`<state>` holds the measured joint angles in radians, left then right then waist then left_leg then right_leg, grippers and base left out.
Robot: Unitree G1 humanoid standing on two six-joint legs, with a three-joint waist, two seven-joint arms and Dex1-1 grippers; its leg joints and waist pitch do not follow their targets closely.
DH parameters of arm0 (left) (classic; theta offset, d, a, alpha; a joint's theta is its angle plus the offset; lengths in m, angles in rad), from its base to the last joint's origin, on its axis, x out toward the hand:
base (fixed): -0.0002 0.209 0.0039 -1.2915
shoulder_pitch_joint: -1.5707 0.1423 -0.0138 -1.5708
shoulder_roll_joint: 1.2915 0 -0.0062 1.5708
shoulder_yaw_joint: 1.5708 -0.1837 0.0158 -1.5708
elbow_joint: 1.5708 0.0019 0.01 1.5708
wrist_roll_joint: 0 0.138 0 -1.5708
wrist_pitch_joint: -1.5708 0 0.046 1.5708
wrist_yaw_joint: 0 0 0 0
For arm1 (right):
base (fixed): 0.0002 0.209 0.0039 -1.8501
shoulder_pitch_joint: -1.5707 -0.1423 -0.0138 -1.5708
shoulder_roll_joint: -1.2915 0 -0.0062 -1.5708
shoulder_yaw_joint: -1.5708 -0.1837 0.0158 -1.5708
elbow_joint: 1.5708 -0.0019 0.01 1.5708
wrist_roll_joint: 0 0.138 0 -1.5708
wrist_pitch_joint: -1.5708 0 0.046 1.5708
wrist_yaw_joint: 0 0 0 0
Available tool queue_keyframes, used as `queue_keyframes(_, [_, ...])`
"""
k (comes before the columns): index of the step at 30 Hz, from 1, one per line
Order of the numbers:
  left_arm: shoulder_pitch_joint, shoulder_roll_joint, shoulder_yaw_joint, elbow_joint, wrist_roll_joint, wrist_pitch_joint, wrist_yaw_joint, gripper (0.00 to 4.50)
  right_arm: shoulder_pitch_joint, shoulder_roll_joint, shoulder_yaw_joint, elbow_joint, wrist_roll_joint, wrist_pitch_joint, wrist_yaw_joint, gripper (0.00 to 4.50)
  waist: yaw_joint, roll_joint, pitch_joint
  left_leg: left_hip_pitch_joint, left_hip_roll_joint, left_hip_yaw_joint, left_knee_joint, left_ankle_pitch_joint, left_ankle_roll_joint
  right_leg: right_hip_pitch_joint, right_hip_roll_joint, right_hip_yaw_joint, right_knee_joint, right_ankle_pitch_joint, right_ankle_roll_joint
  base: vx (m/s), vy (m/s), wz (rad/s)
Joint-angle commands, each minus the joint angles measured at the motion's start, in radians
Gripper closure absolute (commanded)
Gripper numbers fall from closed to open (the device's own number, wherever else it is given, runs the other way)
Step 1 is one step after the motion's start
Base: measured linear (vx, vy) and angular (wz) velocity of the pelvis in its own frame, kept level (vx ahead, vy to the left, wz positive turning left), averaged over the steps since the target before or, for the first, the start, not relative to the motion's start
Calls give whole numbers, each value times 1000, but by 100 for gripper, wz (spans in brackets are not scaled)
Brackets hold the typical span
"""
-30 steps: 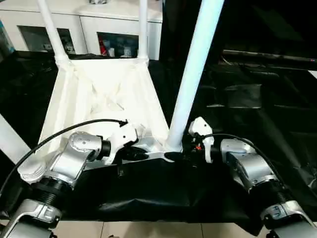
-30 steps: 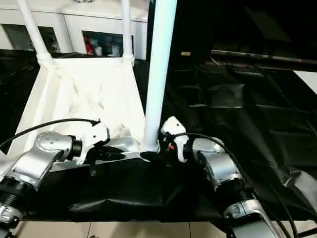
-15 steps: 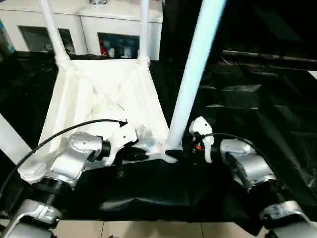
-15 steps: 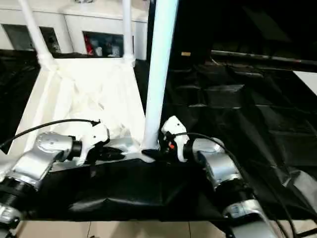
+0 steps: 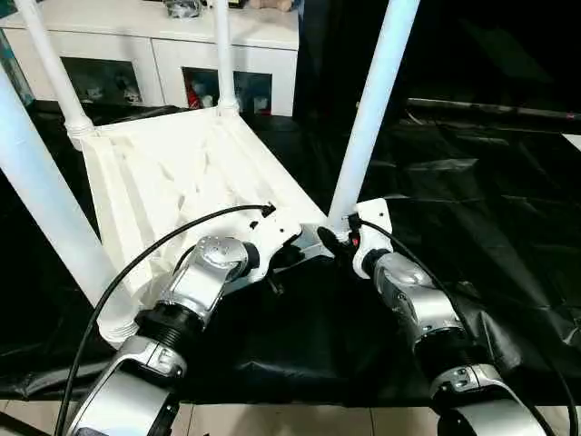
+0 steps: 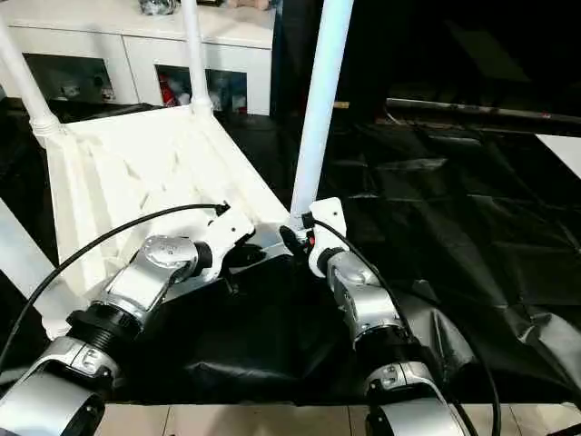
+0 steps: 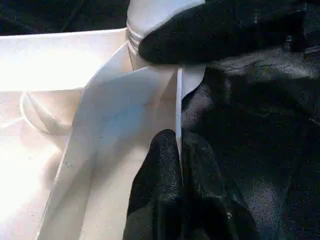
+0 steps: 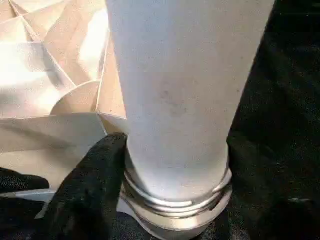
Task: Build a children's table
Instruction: Rotate leg to tighten
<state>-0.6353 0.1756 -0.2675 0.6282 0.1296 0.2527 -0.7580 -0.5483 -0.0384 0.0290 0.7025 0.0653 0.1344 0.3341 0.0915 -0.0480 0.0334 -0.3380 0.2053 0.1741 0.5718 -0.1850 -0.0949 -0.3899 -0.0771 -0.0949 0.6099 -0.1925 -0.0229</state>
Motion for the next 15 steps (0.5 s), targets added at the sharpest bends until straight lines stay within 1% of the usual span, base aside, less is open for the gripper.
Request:
queue_keyframes(1, [6, -22, -2, 10, -26, -41, 5, 450, 8, 31, 40, 4, 9, 7, 85, 80, -1, -4, -43, -7, 25, -7, -67, -212, 25, 40, -75, 58, -91, -328, -103, 0, 0, 0])
queue_keyframes(2, [6, -17, 2, 13, -26, -44, 6, 450, 8, 28, 38, 0, 12, 9, 92, 80, -1, -4, -43, -7, 25, -7, -68, -216, 25, 40, -75, 58, -92, -339, -101, 0, 0, 0])
queue_keyframes(4, [26, 22, 10, -7, -37, -76, -39, 450, 13, -14, 46, -44, 51, 74, 210, 72, 0, -9, -43, -9, 25, -8, -68, -215, 35, 44, -74, 57, -92, -343, -98, 0, 0, 0])
queue_keyframes(5, [30, 29, 12, -11, -39, -78, -46, 450, 14, -21, 49, -50, 58, 86, 228, 72, 0, -7, -44, -9, 27, -7, -68, -211, 41, 43, -75, 58, -91, -332, -100, 0, 0, 0])
queue_keyframes(6, [40, 53, 3, -20, -32, -111, -68, 450, 21, -45, 68, -70, 57, 81, 273, 49, 0, -7, -42, -9, 28, -8, -69, -211, 41, 42, -75, 58, -91, -332, -102, 0, 0, 0])
queue_keyframes(8, [74, 97, -5, -66, -53, -138, -155, 450, 41, -102, 107, -122, 60, 72, 380, 49, 3, -6, -45, -11, 29, -9, -67, -195, 43, 45, -77, 58, -88, -309, -103, 0, 0, 0])
queue_keyframes(9, [88, 111, 1, -89, -70, -141, -187, 450, 50, -128, 120, -144, 61, 66, 426, 49, 2, -11, -46, -13, 31, -7, -66, -183, 50, 46, -77, 59, -84, -283, -110, 0, 0, 0])
queue_keyframes(10, [103, 122, 13, -114, -91, -137, -213, 450, 57, -155, 127, -167, 63, 64, 473, 49, 3, -8, -47, -14, 32, -7, -65, -172, 52, 46, -78, 60, -79, -258, -120, 0, 0, 0])
queue_keyframes(11, [106, 126, 17, -119, -96, -138, -219, 450, 58, -164, 128, -173, 65, 65, 488, 49, 3, -9, -48, -12, 30, -4, -62, -159, 57, 44, -74, 60, -78, -235, -131, 0, 0, 0])
queue_keyframes(12, [119, 145, 15, -138, -108, -148, -254, 450, 56, -183, 130, -178, 63, 57, 513, 49, 2, -11, -48, -14, 30, -3, -62, -153, 58, 44, -73, 60, -76, -226, -136, 0, 0, 0])
queue_keyframes(13, [129, 158, 13, -152, -116, -156, -280, 450, 54, -196, 131, -181, 62, 50, 529, 49, 1, -10, -48, -16, 29, -3, -62, -142, 60, 44, -72, 59, -72, -211, -145, 0, 0, 0])
queue_keyframes(14, [138, 171, 12, -166, -128, -155, -308, 450, 53, -207, 133, -184, 56, 40, 547, 49, 2, -10, -48, -14, 30, -3, -62, -142, 60, 43, -73, 58, -74, -214, -147, 0, 0, 0])
queue_keyframes(15, [147, 184, 11, -178, -140, -157, -337, 450, 52, -219, 138, -187, 51, 35, 569, 49, 1, -9, -48, -16, 30, -3, -61, -144, 61, 44, -74, 58, -74, -218, -149, 0, 0, 0])
